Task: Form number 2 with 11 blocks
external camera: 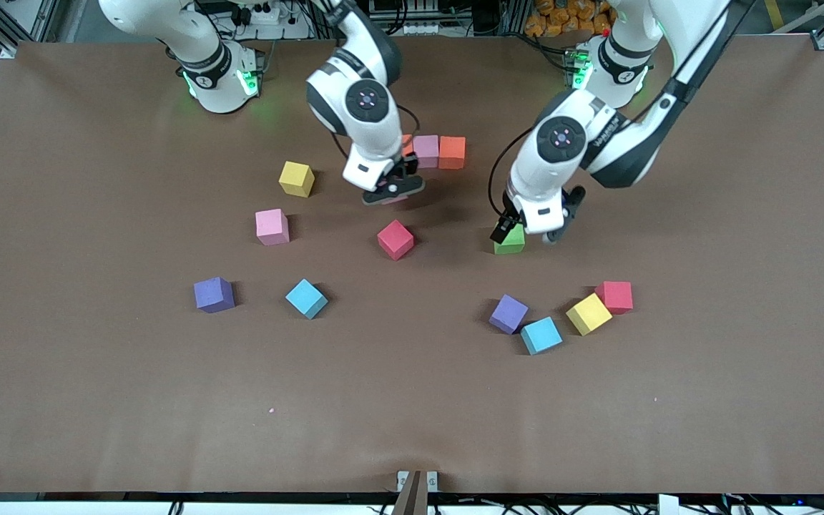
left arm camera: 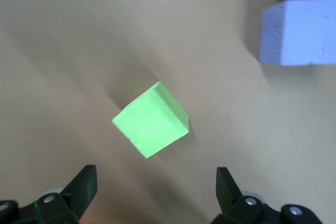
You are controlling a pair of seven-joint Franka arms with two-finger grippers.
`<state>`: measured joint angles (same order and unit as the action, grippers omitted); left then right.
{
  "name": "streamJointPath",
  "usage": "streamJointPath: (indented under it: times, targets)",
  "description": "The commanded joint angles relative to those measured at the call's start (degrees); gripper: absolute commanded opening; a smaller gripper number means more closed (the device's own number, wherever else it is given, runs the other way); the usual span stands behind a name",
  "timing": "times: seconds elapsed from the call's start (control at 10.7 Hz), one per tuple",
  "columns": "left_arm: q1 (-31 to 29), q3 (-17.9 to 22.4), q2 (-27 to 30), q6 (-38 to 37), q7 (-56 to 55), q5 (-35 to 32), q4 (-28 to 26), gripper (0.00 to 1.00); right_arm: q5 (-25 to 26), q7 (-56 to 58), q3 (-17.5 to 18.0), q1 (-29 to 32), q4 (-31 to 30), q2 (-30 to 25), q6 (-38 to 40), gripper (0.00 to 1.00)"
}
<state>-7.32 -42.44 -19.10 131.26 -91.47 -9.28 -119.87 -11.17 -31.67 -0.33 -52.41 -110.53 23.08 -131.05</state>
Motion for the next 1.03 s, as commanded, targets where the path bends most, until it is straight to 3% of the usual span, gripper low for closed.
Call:
streamJointPath:
  times: [0.0,0.28,0.56,0.75,0.94]
  targets:
    - [-0.1,-0.6,-2.2,-3.1,15.1,0.8,2.1,1.0,-1.7,-7.8,0.0,-3.2,9.6,7.2,1.3,0.34]
    - [-0.4,-0.5,-3.5,-5.0,29.6,0.3,1.8,1.0,-1.7,-13.0,0.0,-5.6,16.5,13.0,1.4,0.34]
    - [-0.3,0.1,-4.4,-5.2,38.3,-1.6,1.8,1.0,-1.8,-16.0,0.0,-7.0,19.2,15.9,1.3,0.34]
    - [-0.2,0.1,-6.9,-5.1,39.2,-8.0,2.0,1.0,-1.8,-16.8,0.0,-8.1,19.2,16.5,1.3,0.34]
    - [-0.7,0.5,-8.6,-5.0,39.2,-9.9,2.5,1.0,-1.7,-18.2,0.0,-9.3,19.1,17.5,1.3,0.34]
